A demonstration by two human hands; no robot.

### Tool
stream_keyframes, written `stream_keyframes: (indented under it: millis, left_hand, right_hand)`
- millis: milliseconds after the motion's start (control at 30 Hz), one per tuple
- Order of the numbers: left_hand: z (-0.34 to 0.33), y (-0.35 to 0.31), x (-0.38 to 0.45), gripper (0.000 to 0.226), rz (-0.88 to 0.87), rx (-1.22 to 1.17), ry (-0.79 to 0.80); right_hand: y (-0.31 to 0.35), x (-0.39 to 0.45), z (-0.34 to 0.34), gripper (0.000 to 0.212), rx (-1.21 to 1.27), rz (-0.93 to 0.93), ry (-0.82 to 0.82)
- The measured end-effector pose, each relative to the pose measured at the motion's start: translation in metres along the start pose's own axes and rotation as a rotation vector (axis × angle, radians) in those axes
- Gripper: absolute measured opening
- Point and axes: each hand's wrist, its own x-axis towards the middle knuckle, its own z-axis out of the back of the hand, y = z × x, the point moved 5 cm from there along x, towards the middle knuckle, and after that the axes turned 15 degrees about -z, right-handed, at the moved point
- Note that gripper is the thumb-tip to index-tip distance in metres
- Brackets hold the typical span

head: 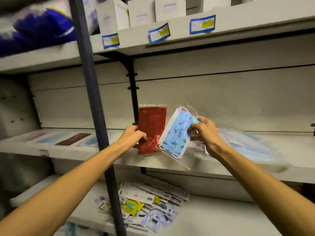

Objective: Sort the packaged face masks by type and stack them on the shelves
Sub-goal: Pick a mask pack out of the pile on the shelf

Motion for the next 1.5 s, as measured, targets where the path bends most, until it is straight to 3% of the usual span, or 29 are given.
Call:
stream_keyframes:
  millis: [333,567,800,900,1033,1167,1300,1500]
  left_hand:
    - [0.165,0.078,-0.064,0.027,0.048,0.024,-0.095]
    - [0.252,0.130,-0.073,0.018,0.148,0.026,-0.230]
    - [0.305,0.192,-0.061,0.015,0.171,0.104,-0.280]
    - [0.330,0.215,-0.039,0.011,0.202,0.151,-0.267]
    - [0.354,0.236,0.008,0.008,0.192,0.180,-0.235]
    - [0.370,0.254,0.052,0.010,0.135,0.221,-0.202]
    - [0.381,0.273,0.081,0.009,0.056,0.376,-0.119]
    - [0.376,0.299,0.121,0.015,-0.068,0.650,-0.002]
  right_hand:
    - [-0.023,-0.034,-0.178,0.024,-0.192,0.000,0.223]
    - [-0.040,-0.030,-0.284,0.025,-0.284,-0.038,0.206]
    - [-0.105,-0.007,-0.363,0.021,-0.492,-0.113,0.227]
    - [-0.108,0.013,-0.393,0.020,-0.550,0.001,0.184]
    - [-0.100,0.053,-0.426,0.028,-0.434,0.073,0.112]
    - [-0.098,0.102,-0.450,0.038,-0.357,0.068,-0.018]
    - [-0.102,0.141,-0.459,0.051,-0.486,0.047,-0.189]
    - [-0.129,0.170,-0.461,0.049,-0.585,-0.088,-0.344]
